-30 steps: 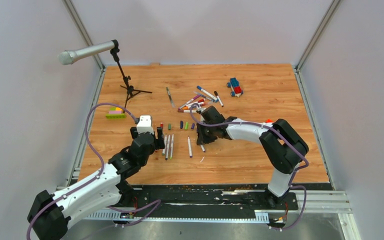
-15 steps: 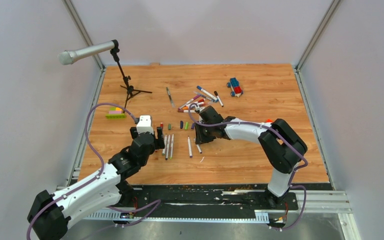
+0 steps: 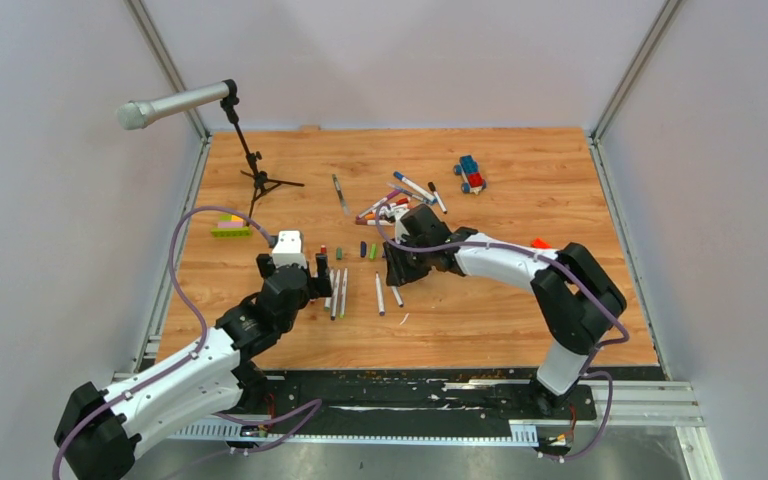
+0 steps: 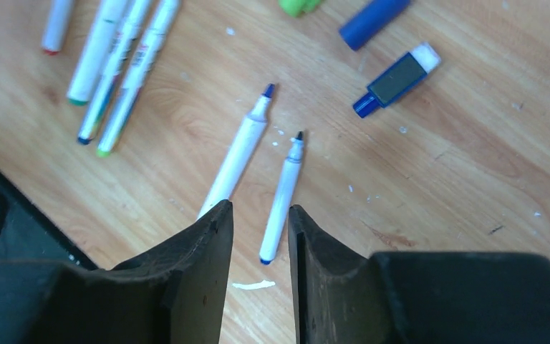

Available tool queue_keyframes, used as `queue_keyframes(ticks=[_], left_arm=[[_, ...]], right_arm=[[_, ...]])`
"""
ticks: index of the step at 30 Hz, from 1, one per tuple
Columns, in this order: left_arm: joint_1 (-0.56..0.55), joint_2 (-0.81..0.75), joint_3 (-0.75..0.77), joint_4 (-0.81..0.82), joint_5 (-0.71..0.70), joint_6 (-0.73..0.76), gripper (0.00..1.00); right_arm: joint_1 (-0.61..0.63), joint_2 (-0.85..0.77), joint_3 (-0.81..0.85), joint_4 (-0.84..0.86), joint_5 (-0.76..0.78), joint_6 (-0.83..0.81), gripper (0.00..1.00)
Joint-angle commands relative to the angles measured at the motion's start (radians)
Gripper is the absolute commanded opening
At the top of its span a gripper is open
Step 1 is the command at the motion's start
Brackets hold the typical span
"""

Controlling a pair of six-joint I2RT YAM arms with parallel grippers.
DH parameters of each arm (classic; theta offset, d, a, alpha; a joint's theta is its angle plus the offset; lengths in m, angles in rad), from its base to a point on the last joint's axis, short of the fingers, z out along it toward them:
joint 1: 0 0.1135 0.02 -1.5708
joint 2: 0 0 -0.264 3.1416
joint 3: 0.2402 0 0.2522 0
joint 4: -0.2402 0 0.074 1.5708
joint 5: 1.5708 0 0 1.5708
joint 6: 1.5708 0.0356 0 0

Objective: Open the pen caps
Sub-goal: Place the pen at the center of the board, then pick up the pen from the center of the board.

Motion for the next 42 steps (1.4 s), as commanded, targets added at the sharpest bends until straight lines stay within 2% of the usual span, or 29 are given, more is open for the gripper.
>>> queue_keyframes(ticks=[1,3,8,11,16,18,21,23,28,31,36,42], left_arm=[[-0.006,-0.022,0.031,0.043,-0.031,0.006,1.0],[-0.006,-0.038,0.024,0.06,-0.051,0.014,1.0],[-0.004,-0.071,0.006,0.101,-0.105,0.044,1.0],[-0.001,-0.073,0.011,0.152,-0.088,0.061,1.0],[0.056,-0.018,0.072,0.165,0.042,0.071,1.0],[0.099,0.04,0.118,0.162,0.136,0.076,1.0],[0.16,0.146,0.217,0.137,0.267,0.079,1.0],[0.195,0.222,0.286,0.122,0.333,0.081,1.0],[0.302,0.424,0.457,0.089,0.518,0.029,1.0],[0.35,0.549,0.589,0.034,0.584,-0.002,1.0],[0.356,0.733,0.723,-0.023,0.522,-0.032,1.0],[0.356,0.915,0.872,-0.141,0.35,-0.107,1.0]], right_arm=[[0.002,-0.127,0.053,-0.019,-0.064,-0.137,0.35],[-0.002,-0.155,0.057,-0.041,-0.078,-0.192,0.36],[-0.028,-0.182,0.107,-0.164,-0.146,-0.443,0.36],[-0.065,-0.19,0.143,-0.296,-0.269,-0.657,0.36],[-0.201,-0.226,0.172,-0.539,-0.582,-0.968,0.38],[-0.269,-0.265,0.162,-0.593,-0.632,-1.05,0.4],[-0.37,-0.355,0.103,-0.636,-0.618,-1.154,0.43],[-0.453,-0.427,0.037,-0.625,-0.624,-1.2,0.44],[-0.755,-0.545,-0.064,-0.585,-0.801,-1.246,0.46],[-0.838,-0.556,-0.081,-0.571,-0.822,-1.254,0.46],[-0.881,-0.559,-0.095,-0.584,-0.835,-1.284,0.52],[-0.913,-0.544,-0.107,-0.64,-0.942,-1.374,0.56]])
